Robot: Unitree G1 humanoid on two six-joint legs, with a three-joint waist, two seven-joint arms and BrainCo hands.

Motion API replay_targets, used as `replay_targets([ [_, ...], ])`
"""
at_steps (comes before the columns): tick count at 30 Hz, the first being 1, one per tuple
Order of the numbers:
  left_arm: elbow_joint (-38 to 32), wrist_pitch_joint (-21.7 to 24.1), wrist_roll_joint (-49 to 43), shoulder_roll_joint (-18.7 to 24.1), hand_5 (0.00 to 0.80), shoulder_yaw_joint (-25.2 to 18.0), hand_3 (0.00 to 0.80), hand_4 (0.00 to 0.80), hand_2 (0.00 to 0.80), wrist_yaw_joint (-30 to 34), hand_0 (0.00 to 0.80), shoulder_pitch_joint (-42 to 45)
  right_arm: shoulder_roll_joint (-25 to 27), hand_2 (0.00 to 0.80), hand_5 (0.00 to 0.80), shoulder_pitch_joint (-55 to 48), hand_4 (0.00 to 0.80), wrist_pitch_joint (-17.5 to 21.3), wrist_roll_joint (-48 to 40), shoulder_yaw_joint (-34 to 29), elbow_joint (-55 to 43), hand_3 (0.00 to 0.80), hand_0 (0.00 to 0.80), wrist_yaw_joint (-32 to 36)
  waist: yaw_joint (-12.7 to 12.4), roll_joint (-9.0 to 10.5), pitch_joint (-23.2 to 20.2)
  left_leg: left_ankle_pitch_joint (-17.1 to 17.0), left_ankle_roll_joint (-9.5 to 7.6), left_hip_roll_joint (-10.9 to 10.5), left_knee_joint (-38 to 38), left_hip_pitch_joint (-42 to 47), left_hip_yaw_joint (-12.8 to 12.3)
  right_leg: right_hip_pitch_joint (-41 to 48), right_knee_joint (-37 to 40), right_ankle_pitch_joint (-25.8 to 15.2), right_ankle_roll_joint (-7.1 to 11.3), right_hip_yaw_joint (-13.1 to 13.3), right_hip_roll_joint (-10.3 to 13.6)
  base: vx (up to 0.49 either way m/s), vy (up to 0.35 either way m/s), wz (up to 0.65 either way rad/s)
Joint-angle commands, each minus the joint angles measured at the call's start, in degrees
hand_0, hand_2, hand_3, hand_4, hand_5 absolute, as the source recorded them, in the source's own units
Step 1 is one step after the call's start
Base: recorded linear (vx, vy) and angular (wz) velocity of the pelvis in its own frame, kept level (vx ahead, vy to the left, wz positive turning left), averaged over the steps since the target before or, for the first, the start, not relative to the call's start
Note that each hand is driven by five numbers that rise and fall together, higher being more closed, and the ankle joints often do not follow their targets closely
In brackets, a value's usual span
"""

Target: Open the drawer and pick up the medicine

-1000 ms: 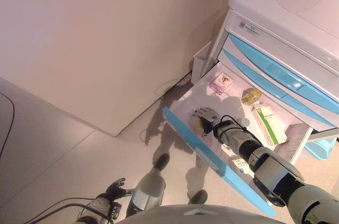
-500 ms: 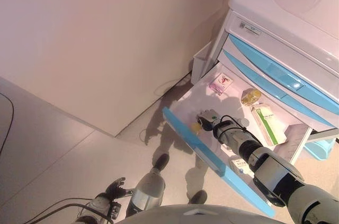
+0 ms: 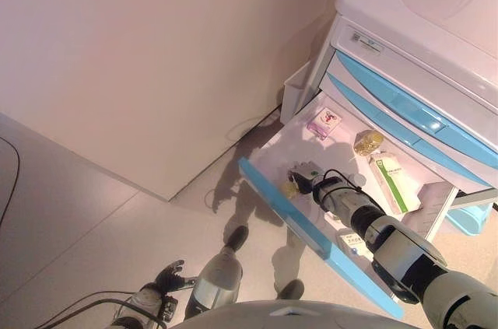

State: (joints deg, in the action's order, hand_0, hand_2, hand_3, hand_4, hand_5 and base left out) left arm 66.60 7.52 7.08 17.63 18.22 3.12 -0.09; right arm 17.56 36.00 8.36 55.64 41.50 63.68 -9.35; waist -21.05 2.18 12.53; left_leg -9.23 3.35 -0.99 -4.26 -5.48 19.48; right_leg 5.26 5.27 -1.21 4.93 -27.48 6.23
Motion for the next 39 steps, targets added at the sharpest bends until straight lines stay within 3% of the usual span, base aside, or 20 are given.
replay_targets([
  [1,2.00,0.21,-1.39,1.13,0.000,2.08,0.000,0.000,0.000,0.09,0.000,-0.96,1.51,0.000,0.000,1.13,0.000,-0.17,2.85,3.32,-3.78,0.000,0.000,-0.28,-0.98,1.16,-0.16,5.80,-2.72,-4.08,0.21,1.14,-3.12,-1.44,-4.19,3.04,-1.35,2.39,-1.06,0.000,0.000,0.00],
  [11,1.48,-0.16,-1.72,1.78,0.000,2.18,0.000,0.000,0.000,0.24,0.000,-1.10,2.35,0.000,0.000,2.39,0.000,1.06,6.09,5.92,-4.55,0.000,0.000,-0.76,-1.53,1.72,-0.01,5.74,-2.75,-4.05,0.23,1.01,-2.95,-1.48,-4.29,3.09,-1.40,2.38,-1.19,0.000,0.000,0.00],
  [18,1.66,-0.30,-2.20,1.87,0.000,1.77,0.000,0.000,0.000,0.22,0.000,-1.03,2.64,0.000,0.000,2.12,0.000,5.21,5.61,5.91,-5.15,0.000,0.000,-2.33,-1.43,2.18,-0.37,5.87,-2.76,-3.91,0.15,1.26,-3.15,-1.32,-4.18,3.10,-1.39,2.52,-1.28,0.000,0.000,0.00],
  [25,1.52,-0.49,-2.17,1.86,0.000,1.84,0.000,0.000,0.000,0.25,0.000,-1.04,2.90,0.000,0.000,1.96,0.000,6.78,4.95,6.10,-5.31,0.000,0.000,-2.56,-1.44,2.12,-0.47,5.88,-2.82,-3.98,0.17,1.29,-3.00,-1.34,-4.26,3.14,-1.38,2.44,-1.23,0.000,0.000,0.00],
  [39,1.59,-0.38,-2.83,1.77,0.000,1.52,0.000,0.000,0.000,0.30,0.000,-0.73,2.44,0.000,0.000,1.16,0.000,7.14,4.59,6.15,-5.52,0.000,0.000,-1.97,-1.52,2.14,-0.54,5.85,-2.81,-4.02,0.14,1.46,-2.97,-1.06,-4.11,3.08,-1.33,2.37,-1.21,0.000,0.000,0.00],
])
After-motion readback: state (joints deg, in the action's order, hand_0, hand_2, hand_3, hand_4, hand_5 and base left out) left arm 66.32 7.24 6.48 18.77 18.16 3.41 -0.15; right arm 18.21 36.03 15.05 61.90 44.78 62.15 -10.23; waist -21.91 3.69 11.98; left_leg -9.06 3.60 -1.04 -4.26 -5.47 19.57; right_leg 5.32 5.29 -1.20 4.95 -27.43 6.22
